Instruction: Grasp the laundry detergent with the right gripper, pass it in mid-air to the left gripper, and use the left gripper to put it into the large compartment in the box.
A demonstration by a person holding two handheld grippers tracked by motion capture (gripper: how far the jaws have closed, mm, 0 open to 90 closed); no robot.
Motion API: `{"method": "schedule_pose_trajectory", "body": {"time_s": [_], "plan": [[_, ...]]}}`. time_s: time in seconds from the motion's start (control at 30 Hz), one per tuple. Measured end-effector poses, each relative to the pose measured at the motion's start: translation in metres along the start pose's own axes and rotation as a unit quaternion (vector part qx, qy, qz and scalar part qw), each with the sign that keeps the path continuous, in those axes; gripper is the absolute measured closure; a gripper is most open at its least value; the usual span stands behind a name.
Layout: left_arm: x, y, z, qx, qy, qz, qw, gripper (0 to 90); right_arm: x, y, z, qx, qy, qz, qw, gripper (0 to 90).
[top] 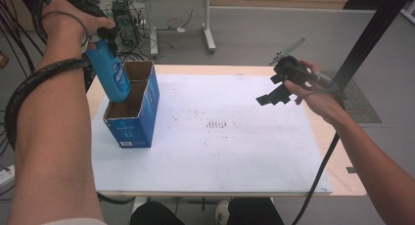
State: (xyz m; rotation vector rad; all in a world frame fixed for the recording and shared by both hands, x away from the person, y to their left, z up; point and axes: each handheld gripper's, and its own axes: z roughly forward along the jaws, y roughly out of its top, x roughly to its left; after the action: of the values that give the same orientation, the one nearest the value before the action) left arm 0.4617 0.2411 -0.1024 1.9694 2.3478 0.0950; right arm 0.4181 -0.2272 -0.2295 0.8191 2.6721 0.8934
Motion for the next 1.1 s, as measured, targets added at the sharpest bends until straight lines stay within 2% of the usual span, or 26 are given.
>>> {"method": "schedule_pose_trajectory", "body": {"time_s": [0.57, 0.87, 1.1], "plan": [[-0.002, -0.004, 0.052, 0.023, -0.01, 0.015, 0.9996, 36.4, 0.002, 0.0, 0.004, 0.005, -0.002, -0.004, 1.0, 0.4], [-0.005, -0.005, 0.078, 0.026, -0.011, 0.019, 0.9994, 36.5, 0.001, -0.002, 0.007, 0.004, -0.002, -0.001, 1.0, 0.4], [-0.008, -0.007, 0.099, 0.018, -0.001, 0.028, 0.9994, 36.5, 0.0, -0.004, 0.009, 0.005, -0.001, 0.002, 1.0, 0.4]]}}
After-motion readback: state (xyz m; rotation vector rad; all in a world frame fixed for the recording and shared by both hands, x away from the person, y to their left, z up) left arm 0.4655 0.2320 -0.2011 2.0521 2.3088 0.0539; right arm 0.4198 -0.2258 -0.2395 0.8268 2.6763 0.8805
